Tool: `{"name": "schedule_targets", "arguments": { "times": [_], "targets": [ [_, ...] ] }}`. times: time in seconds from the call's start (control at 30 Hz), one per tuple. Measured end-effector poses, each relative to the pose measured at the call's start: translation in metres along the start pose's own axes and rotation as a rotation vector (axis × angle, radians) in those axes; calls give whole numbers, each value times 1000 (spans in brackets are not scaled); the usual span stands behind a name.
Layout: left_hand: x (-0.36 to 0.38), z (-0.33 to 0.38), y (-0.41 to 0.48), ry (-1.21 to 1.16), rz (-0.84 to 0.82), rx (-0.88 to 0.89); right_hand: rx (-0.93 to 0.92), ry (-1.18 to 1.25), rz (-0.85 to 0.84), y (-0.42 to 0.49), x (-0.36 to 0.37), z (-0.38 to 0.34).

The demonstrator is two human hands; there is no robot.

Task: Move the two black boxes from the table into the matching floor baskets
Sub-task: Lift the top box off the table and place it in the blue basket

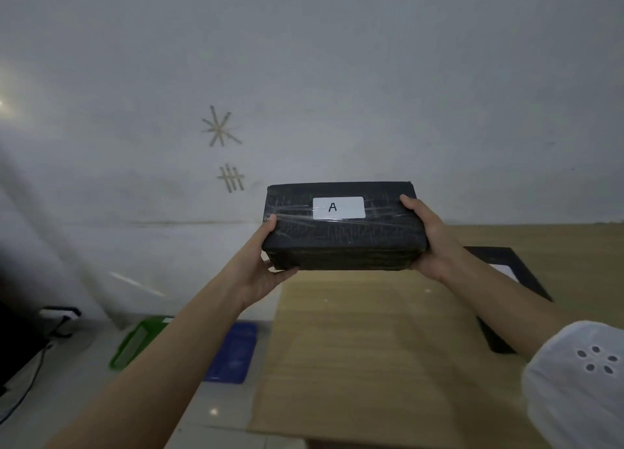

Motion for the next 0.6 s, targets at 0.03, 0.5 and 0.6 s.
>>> {"name": "schedule_targets", "arguments": {
  "times": [0.03, 0.5, 0.6],
  "targets": [
    [-12, 6, 0, -12, 1, 5, -7, -6, -1, 5, 13, 5],
    [-157, 96, 63, -77, -14, -3, -55, -31, 4, 102, 163, 46],
    [-191, 118, 75, -88, -15, -26, -32, -53, 3, 123, 197, 55]
  ]
}}
Point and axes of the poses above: each hand's wrist, its own y-axis towards the middle knuckle, its own x-axis out of the palm, z = x × y, the point moved 1 cm from there along y, towards the middle knuckle, and after that the axes turned 3 degrees about -y, right-handed, at the moved point
